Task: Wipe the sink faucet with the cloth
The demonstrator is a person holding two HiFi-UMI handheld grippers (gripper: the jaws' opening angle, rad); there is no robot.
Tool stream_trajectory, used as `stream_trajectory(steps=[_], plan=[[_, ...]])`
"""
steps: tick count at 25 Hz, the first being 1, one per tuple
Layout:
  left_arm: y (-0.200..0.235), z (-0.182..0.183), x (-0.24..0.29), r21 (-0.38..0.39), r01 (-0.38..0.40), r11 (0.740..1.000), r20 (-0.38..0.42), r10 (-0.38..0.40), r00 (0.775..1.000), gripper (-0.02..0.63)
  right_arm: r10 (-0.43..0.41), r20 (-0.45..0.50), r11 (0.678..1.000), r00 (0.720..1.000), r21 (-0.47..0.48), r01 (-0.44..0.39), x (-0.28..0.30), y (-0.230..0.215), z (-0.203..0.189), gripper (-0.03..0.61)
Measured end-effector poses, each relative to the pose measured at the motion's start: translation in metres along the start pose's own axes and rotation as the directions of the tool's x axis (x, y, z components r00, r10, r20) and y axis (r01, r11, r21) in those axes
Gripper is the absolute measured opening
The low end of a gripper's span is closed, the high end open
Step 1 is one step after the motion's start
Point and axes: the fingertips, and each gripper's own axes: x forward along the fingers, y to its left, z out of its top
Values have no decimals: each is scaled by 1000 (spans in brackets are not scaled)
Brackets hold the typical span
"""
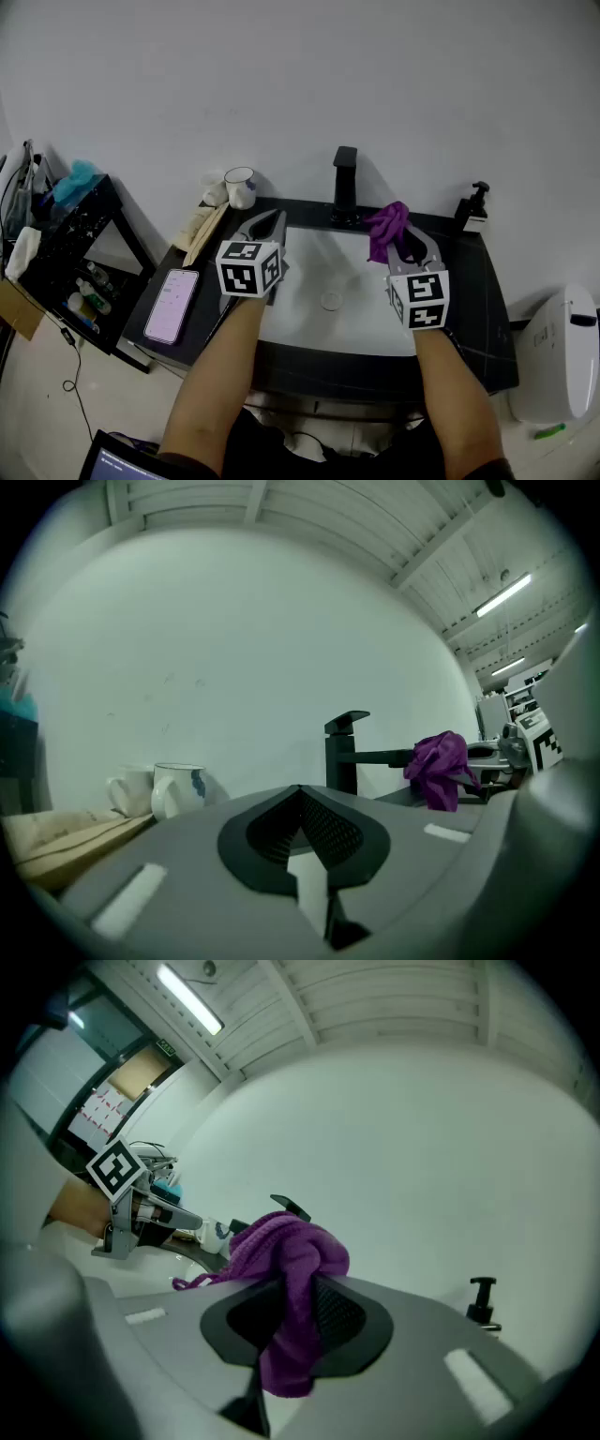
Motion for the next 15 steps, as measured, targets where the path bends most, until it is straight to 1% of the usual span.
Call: stream_trajectory(steps=[4, 8, 10, 12, 15], plan=[[6, -5, -2, -25, -8, 1000, -11, 8, 1000, 17, -14, 47, 998, 999, -58, 17, 1, 0, 16, 78], [5, -3, -1, -26, -1, 1000, -3, 1, 1000, 18, 9, 66, 996, 998, -89, -3, 16, -11, 44, 78], [2, -1, 1, -12, 8, 1000, 0, -8, 1000, 17, 40, 65, 989, 997, -142, -30, 32, -18, 64, 78], [-2, -1, 2, 1, 15, 1000, 0, -15, 1000, 17, 87, 68, 971, 994, -227, -70, 48, -18, 90, 81], [-5, -1, 2, 6, 26, 1000, 0, -26, 1000, 17, 143, 72, 928, 987, -357, -109, 70, -16, 127, 81]])
